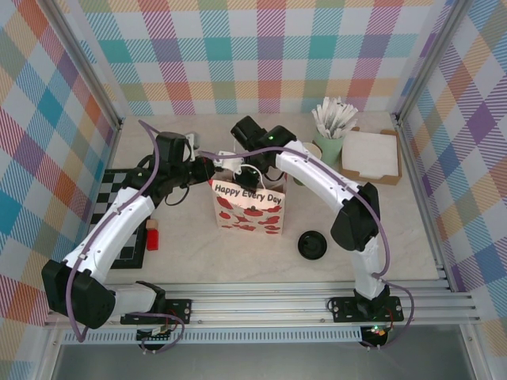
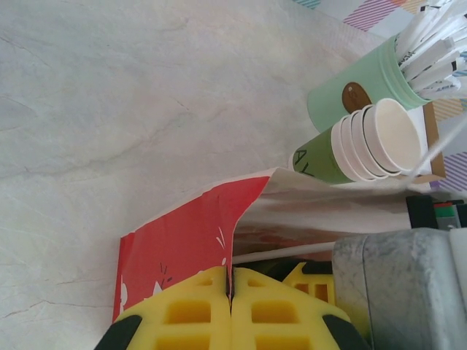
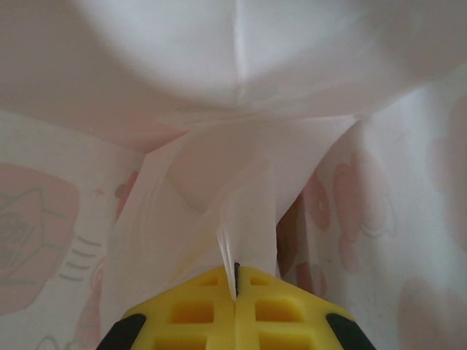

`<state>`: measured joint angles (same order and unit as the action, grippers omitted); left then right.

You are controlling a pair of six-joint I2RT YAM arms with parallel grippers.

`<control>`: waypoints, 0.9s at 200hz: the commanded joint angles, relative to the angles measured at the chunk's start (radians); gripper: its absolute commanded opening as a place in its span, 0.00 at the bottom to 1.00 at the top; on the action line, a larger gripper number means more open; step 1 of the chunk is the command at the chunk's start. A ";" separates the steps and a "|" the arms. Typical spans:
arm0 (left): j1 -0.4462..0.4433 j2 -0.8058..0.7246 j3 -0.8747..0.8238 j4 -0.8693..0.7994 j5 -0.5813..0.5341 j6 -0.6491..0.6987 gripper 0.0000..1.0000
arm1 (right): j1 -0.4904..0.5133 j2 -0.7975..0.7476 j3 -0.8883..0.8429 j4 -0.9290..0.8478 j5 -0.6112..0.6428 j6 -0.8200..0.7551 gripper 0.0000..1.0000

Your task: Pack the takeout coffee

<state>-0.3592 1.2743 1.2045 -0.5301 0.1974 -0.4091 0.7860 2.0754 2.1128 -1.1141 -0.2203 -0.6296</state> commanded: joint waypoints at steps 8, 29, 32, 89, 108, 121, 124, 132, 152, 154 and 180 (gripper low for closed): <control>0.001 -0.001 0.006 0.003 -0.004 0.008 0.00 | -0.012 0.042 0.147 -0.175 -0.150 0.001 0.00; 0.002 -0.001 0.000 0.017 0.020 0.029 0.00 | -0.026 0.010 0.148 -0.179 -0.170 0.040 0.00; 0.002 -0.001 -0.002 0.019 0.023 0.033 0.00 | -0.027 0.005 0.145 -0.178 -0.166 0.042 0.00; 0.004 -0.027 -0.013 0.007 0.032 0.202 0.00 | -0.094 0.032 0.229 -0.273 -0.127 -0.027 0.00; 0.006 -0.033 -0.016 0.008 0.055 0.238 0.00 | -0.106 0.047 0.258 -0.305 -0.139 -0.046 0.00; 0.006 -0.033 -0.020 0.016 0.075 0.241 0.00 | -0.105 0.068 0.270 -0.320 -0.139 -0.049 0.00; 0.007 -0.031 -0.020 0.018 0.081 0.239 0.00 | -0.104 0.073 0.273 -0.319 -0.136 -0.047 0.00; 0.006 -0.029 -0.020 0.025 0.095 0.236 0.00 | -0.097 0.081 0.269 -0.304 -0.118 -0.038 0.00; 0.006 -0.025 -0.022 0.043 0.109 0.214 0.00 | -0.075 0.060 0.192 -0.187 -0.032 -0.023 0.00; 0.006 -0.024 -0.022 0.044 0.109 0.213 0.00 | -0.075 0.057 0.184 -0.177 -0.024 -0.026 0.00; 0.006 -0.030 -0.026 0.058 0.113 0.202 0.00 | -0.060 0.042 0.128 -0.070 0.044 -0.050 0.00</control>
<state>-0.3576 1.2682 1.1934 -0.5137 0.2787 -0.2115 0.7094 2.1193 2.2757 -1.2816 -0.2420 -0.6453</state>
